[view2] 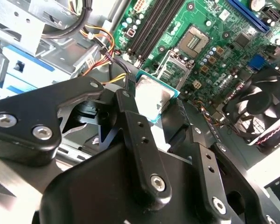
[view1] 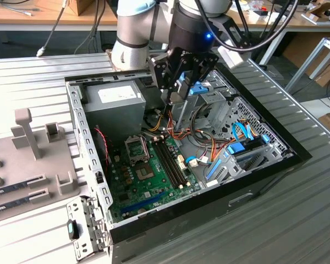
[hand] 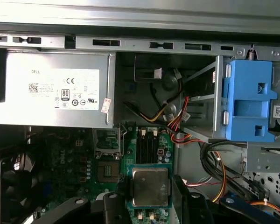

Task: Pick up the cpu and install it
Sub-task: 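Pick up the cpu and move it towards the insertion slot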

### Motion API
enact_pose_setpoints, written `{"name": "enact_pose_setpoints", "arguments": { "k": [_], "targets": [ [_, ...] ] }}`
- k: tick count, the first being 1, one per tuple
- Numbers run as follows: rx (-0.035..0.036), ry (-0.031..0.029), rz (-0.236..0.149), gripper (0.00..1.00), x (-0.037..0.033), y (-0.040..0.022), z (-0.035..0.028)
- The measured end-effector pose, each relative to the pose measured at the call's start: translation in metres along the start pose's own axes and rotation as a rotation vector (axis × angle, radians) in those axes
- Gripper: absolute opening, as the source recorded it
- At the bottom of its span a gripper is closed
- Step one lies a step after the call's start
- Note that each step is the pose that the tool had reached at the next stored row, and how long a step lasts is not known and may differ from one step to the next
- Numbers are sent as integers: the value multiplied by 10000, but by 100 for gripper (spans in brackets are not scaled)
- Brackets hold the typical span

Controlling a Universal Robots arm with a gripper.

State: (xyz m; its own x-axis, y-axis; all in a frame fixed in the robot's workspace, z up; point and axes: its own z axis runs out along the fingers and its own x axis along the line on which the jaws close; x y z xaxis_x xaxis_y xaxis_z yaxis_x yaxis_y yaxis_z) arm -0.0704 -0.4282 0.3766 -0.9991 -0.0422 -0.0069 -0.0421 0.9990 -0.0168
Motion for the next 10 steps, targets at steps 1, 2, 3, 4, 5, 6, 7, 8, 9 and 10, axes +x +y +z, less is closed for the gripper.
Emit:
{"name": "enact_pose_setpoints", "arguments": {
  "k": [1, 2, 3, 4, 5, 6, 7, 8, 9, 10],
  "targets": [
    [0, 0, 1, 47, -13, -1, 1],
    [0, 0, 0, 47, -26, -2, 2],
    [0, 0, -1, 47, -52, -4, 4],
    [1, 1, 0, 47, -142, -9, 11],
    [1, 0, 0, 47, -194, -12, 15],
    [0, 0, 0, 47, -275, -16, 21],
    [0, 0, -1, 47, -314, -18, 24],
    [0, 0, -1, 47, -345, -19, 27],
    [0, 0, 0, 47, -359, -20, 28],
    [0, 0, -1, 47, -373, -21, 29]
  ]
}}
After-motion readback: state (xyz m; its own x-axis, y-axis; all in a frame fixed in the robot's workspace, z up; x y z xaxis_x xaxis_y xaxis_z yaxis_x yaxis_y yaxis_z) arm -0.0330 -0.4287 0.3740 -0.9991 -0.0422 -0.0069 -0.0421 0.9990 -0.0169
